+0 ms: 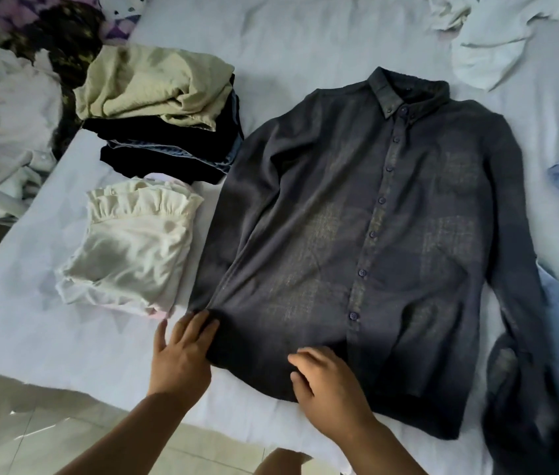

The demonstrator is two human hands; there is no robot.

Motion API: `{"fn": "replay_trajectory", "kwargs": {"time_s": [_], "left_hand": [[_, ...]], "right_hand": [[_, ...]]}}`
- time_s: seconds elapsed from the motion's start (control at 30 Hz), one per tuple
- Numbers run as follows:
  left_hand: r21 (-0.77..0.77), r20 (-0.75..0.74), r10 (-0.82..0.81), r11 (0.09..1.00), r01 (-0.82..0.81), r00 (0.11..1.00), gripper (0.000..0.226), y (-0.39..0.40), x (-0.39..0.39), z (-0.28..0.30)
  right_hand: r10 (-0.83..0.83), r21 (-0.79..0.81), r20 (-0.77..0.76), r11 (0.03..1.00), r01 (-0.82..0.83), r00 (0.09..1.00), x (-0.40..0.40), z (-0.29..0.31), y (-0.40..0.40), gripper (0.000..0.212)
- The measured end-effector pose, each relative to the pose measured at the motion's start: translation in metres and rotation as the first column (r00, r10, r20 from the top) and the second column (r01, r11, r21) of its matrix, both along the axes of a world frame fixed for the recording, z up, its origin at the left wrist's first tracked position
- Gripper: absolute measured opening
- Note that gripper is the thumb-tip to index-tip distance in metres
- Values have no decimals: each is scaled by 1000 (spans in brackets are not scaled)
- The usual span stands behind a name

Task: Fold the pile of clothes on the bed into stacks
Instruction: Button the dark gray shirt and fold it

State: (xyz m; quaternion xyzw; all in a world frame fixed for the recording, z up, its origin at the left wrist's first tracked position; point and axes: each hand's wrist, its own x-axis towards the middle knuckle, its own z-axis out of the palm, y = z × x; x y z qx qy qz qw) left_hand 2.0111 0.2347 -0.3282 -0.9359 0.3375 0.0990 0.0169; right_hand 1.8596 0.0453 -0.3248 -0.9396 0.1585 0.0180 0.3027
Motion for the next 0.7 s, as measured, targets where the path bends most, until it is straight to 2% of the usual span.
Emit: {"fn": "replay_trajectory", "kwargs": {"time_s": [0.07,0.13,0.2,0.3,0.4,0.47,0.53,0.6,0.63,0.7], "left_hand": [[-25,-15,87,996,-88,996,66,0,-3,4],[-113,-12,76,991,-76,997,47,-9,-10,9],[-204,-61,20,978,-33,998,37,-30,-23,16],[-334,-173,-101,942,38,980,38,-76,-50,21],[-431,-238,-245,894,124,940,34,-129,-86,19],[-457,-296,-352,868,192,888,41,-157,-107,18],[-405,-315,-463,855,324,828,50,-181,-130,11],[-266,-354,-476,876,402,805,63,-198,-151,5],[-185,-358,-437,899,396,825,69,-203,-159,2],[-74,-277,-382,923,377,882,77,-207,-170,-12]], "right_hand": [[-68,26,36,997,67,997,-6,12,-12,29],[-158,-33,76,986,161,984,-17,19,-26,27],[-274,-92,94,955,282,957,-38,20,-43,24],[-404,-200,90,888,414,910,-78,12,-66,37],[-457,-288,88,839,461,885,-117,-5,-87,52],[-452,-327,47,835,442,891,-132,-19,-92,63],[-466,-372,-21,825,425,885,-140,-29,-95,69],[-482,-407,-52,810,423,874,-144,-34,-100,63],[-472,-432,-48,804,407,881,-145,-35,-103,58],[-436,-487,-45,795,361,899,-153,-35,-115,50]]}}
